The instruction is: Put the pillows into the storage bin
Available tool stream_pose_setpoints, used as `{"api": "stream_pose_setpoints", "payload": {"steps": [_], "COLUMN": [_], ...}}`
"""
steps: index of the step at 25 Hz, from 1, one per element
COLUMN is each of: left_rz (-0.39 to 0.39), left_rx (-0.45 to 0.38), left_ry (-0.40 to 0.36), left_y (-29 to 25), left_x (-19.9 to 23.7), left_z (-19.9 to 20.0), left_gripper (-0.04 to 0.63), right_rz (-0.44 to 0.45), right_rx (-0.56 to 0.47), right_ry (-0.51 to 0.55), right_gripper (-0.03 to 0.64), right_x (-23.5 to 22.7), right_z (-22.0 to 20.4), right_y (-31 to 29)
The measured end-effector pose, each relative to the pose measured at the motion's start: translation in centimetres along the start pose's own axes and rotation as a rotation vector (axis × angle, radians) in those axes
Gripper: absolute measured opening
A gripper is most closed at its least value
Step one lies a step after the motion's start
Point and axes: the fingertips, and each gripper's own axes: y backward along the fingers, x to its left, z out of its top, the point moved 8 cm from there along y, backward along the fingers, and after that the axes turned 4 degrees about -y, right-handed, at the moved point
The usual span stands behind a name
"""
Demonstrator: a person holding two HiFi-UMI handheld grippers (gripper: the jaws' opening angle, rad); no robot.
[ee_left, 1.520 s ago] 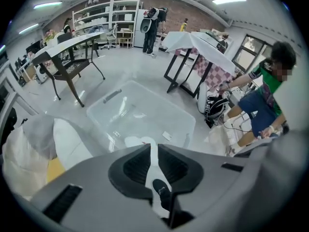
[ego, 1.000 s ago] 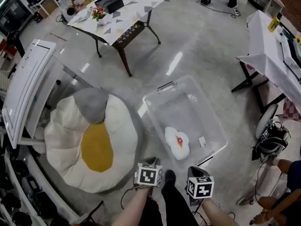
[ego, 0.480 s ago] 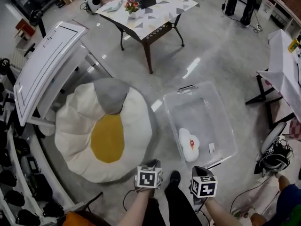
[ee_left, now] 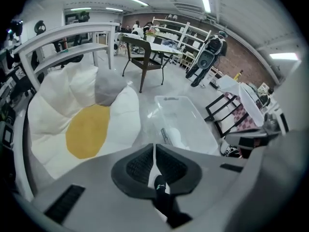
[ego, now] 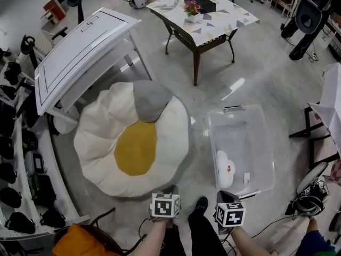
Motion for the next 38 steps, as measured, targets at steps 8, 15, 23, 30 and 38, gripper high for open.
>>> {"api": "stream_pose_setpoints", "payload": {"steps": [8,15,23,30,38], "left_rz": [0.054,0.099,0.131,0.146,0.167], "left_rx": [-0.064,-0.109,-0.151,-0.174,-0.219], "left_ry": [0.098,0.179,0.226,0.251,0.274], "left_y": [4.7,8.4,11.7,14.3,16.4], "left_x": [4.7,8.3,10.7,11.9,13.6], "left_z": [-2.4,-4.3,-5.9,-7.1,-7.7], "left_gripper": [0.021,0.021,0.021,0.021,0.021], "right_rz": [0.021,0.050,0.088,0.104,0.121], "right_rx": [0.012,0.017,0.006,-0.011,-0.032], "right_ry": [0.083,0.158,0.231,0.268,0.294], "right_gripper": [0.000,0.000,-0.002,-0.002,-0.002], "right_x": [4.5,8.0,11.2,13.9,16.4], "right_z": [0.3,0.6,1.0,1.5,1.7], "right_y": [0.3,0.8,1.5,2.3,2.6]}}
